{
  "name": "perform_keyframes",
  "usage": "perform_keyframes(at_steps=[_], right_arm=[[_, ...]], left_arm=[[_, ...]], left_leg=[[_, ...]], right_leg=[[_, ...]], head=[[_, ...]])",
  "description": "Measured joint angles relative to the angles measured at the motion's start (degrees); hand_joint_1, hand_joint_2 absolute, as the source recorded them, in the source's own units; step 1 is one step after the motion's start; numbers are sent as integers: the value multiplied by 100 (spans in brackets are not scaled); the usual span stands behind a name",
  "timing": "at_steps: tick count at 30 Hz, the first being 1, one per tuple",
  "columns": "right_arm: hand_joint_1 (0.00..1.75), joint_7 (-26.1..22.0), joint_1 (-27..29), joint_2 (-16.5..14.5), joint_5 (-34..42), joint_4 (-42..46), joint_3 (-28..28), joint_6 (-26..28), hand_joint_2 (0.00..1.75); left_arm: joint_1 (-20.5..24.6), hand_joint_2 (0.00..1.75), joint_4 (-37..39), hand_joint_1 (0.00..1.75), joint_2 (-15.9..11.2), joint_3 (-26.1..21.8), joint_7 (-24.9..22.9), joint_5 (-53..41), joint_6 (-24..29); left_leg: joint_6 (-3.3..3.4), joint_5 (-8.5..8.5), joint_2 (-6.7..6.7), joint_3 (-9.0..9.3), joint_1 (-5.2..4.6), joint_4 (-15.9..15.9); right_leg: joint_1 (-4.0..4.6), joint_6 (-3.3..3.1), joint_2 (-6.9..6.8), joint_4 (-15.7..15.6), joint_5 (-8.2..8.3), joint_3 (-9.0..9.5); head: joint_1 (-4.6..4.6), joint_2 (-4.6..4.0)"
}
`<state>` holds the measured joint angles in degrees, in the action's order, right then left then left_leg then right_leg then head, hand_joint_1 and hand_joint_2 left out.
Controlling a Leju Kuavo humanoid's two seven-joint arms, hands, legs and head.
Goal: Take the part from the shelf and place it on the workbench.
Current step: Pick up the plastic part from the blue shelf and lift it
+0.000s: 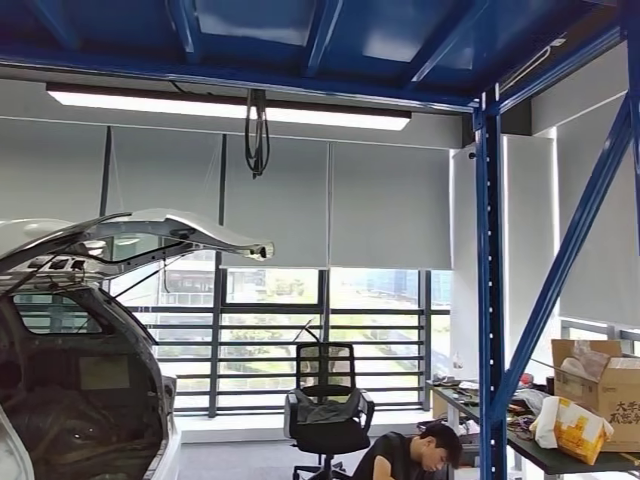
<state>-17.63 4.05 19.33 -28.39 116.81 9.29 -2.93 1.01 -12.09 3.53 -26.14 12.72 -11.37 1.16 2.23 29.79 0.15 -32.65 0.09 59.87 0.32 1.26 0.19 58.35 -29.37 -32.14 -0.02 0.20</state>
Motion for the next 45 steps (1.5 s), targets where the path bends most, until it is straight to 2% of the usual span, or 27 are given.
perform_keyframes(at_steps=[1, 5, 9, 15, 21, 27, 35, 45], right_arm=[[0, 68, -17, 12, -184, 2, -6, 65, 0], [0, 330, -129, 47, -972, -30, 18, 314, 175], [0, 517, -334, 73, -1535, -170, 111, 406, 175], [0, 684, -961, 113, -1766, -807, 496, 98, 175], [0, 847, -1936, 87, -2119, -1951, 1237, -73, 175], [0, 1029, -2508, -33, -2381, -2793, 1856, -25, 175], [0, 1300, -2727, -130, -2848, -3280, 2244, 238, 175], [0, 1488, -2846, -137, -3308, -3371, 2411, 276, 175]], left_arm=[[2, 0, 0, 0, 11, -18, 5, -12, -4], [20, 0, 0, 0, 40, -77, 12, -61, -20], [27, 0, 0, 0, 56, -114, 18, -120, -40], [71, 0, 0, 0, 60, -119, 38, -255, -70], [119, 0, 0, 0, 60, -118, 70, -451, -114], [127, 0, 0, 0, 60, -118, 77, -540, -127], [127, 0, 0, 0, 60, -118, 86, -592, -127], [127, 0, 0, 0, 71, -148, 184, -651, -179]], left_leg=[[26, 5, 0, 8, -5, -6], [6, -17, 0, 41, -5, -62], [-19, -21, 0, 47, -5, -86], [-53, -16, -1, 45, -3, -93], [-59, -17, -5, 47, -15, -92], [-59, -17, -8, 44, -27, -92], [-59, -15, -11, 41, -29, -92], [-59, -15, -11, 41, -29, -91]], right_leg=[[-4, 18, 3, -6, 27, 15], [-2, -11, 4, -5, 5, 20], [-2, -34, 5, -2, -9, 17], [-2, -42, 3, 1, -15, 18], [-9, -42, -2, -1, -14, 24], [-22, -40, -5, -2, -14, 23], [-24, -39, -7, -4, -15, 20], [-24, -39, -6, -4, -14, 21]], head=[[1, -1], [0, -1], [0, -1], [0, -1], [0, -1], [0, -1], [0, -1], [0, -1]])
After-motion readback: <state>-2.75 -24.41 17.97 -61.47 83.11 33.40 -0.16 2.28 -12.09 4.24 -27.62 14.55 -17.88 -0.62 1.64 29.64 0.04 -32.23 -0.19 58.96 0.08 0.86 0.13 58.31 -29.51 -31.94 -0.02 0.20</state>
